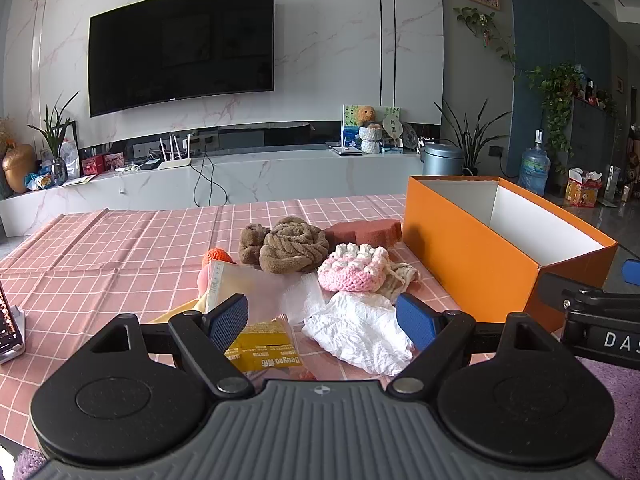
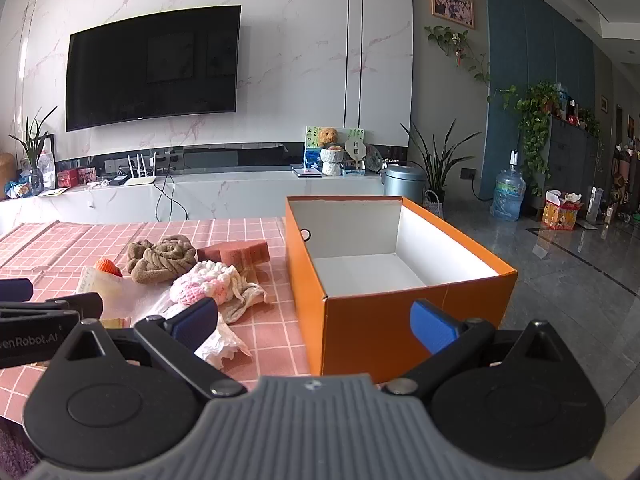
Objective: Organize soft objects
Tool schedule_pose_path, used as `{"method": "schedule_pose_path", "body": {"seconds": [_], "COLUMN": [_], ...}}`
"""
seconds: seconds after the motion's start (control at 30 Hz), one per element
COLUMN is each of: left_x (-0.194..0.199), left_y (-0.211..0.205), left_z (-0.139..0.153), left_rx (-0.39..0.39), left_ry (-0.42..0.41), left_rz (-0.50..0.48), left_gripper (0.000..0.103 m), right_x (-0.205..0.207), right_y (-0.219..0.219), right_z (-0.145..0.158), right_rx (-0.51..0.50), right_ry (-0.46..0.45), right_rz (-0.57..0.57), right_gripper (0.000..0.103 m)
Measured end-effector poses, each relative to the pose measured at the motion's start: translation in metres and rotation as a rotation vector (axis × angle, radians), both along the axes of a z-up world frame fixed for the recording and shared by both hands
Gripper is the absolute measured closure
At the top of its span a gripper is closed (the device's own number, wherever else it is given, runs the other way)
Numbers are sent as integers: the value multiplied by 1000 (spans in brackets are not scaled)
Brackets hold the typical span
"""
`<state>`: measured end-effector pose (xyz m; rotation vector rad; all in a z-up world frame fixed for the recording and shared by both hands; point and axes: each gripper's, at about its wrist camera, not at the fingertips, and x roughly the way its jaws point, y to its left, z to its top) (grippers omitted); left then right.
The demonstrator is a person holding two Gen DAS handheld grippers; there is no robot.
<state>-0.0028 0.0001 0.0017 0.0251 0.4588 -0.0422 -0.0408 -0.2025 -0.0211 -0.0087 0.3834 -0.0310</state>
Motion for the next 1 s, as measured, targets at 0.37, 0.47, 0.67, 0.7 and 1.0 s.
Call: {"method": "schedule_pose_path", "body": {"seconds": [0.37, 0.47, 0.67, 0.7, 1.0], "left_x": [0, -1, -1, -1, -2], "left_y": [0, -1, -1, -2, -5], "left_z": [1, 1, 1, 1, 0], "left_rx": [-1, 0, -2, -1, -2], "left_ry": [0, 0, 2, 5, 7], "left_rz": [-1, -1, 0, -1, -5], "left_gripper": [5, 5, 5, 5, 5], "right_x": [0, -1, -1, -1, -2], "right_y": [6, 5, 5, 5, 3], "right_z": [-2, -2, -3, -3, -2], "right_rx": [-4, -5, -5, -5, 2], "right_ry": [5, 6, 9, 9, 18], "right_rz": [-1, -2, -4, -4, -11], "right_gripper": [2, 2, 2, 2, 2]}}
